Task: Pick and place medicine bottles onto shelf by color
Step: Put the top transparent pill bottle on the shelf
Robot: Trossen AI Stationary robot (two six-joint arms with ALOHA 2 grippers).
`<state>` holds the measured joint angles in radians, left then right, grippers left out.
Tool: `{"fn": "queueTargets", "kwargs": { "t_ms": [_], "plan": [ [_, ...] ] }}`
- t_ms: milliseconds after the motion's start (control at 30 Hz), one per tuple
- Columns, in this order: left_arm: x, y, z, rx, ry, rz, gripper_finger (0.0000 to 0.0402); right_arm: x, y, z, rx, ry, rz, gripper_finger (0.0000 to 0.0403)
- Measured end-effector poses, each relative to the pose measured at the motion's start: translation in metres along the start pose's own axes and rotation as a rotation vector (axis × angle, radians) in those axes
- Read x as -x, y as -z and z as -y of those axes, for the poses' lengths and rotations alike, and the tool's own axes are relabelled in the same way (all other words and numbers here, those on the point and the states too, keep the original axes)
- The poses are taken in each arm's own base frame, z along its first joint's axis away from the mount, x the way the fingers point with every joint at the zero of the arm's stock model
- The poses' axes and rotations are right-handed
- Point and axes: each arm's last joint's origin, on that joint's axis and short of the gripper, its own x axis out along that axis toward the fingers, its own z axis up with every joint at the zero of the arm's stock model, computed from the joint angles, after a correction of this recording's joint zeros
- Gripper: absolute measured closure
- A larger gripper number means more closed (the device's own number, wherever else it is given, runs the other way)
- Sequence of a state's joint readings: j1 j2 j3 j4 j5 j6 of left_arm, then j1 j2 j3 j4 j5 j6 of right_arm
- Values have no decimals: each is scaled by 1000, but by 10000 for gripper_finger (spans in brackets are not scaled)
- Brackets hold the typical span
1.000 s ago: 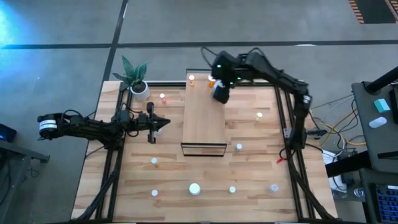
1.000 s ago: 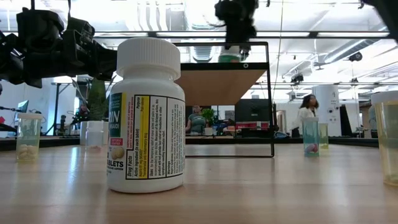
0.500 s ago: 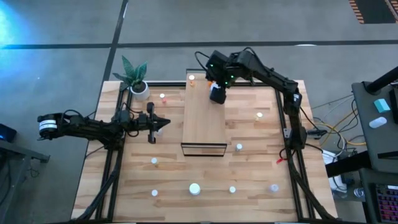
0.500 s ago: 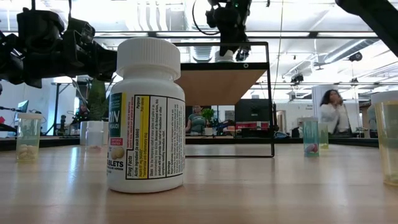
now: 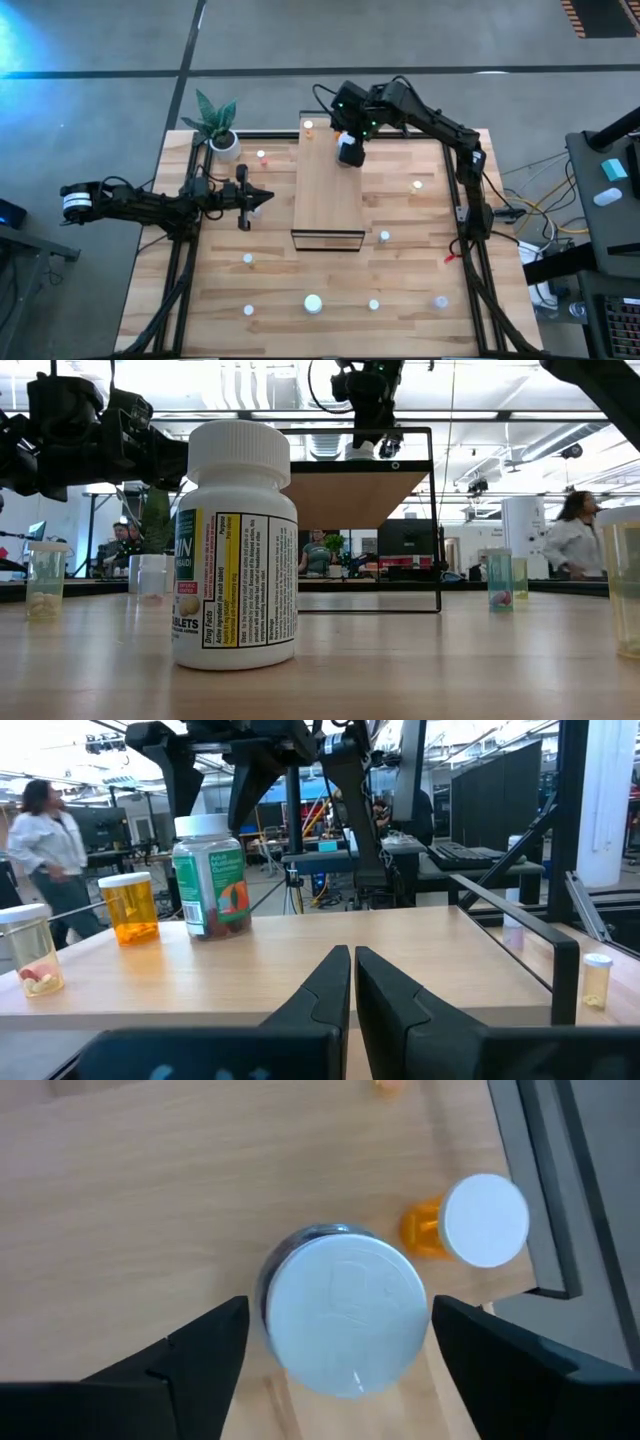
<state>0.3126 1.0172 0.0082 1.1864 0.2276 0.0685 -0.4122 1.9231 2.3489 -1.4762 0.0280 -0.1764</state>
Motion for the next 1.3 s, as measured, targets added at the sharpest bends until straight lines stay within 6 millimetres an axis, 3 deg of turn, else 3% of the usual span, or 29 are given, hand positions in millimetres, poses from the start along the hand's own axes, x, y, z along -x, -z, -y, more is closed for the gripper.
{"fn": "queueTargets", "kwargs": {
  "t_ms": [200, 367, 500, 667, 867, 1067, 1300],
  "plan": [
    [0, 0, 0, 0, 0, 1, 401, 19, 5, -1, 12, 8, 42, 81],
    [0, 0, 0, 0, 0, 0, 401, 40, 13, -3, -5, 11, 70, 94],
    [0, 0, 0, 0, 0, 0, 401, 68, 22, -10, 37, 15, 138, 126],
    [0, 0, 0, 0, 0, 0, 401, 93, 31, -25, 101, 16, 255, 199],
    [-1, -1, 0, 2, 0, 5, 401, 73, 53, -49, 182, -8, 322, 299],
    [-1, 1, 0, 10, -1, -21, 401, 45, 103, -66, 204, -23, 443, 377],
    [-5, 7, -4, 54, -102, -121, 401, 24, 166, -81, 200, -33, 698, 394]
  ]
}}
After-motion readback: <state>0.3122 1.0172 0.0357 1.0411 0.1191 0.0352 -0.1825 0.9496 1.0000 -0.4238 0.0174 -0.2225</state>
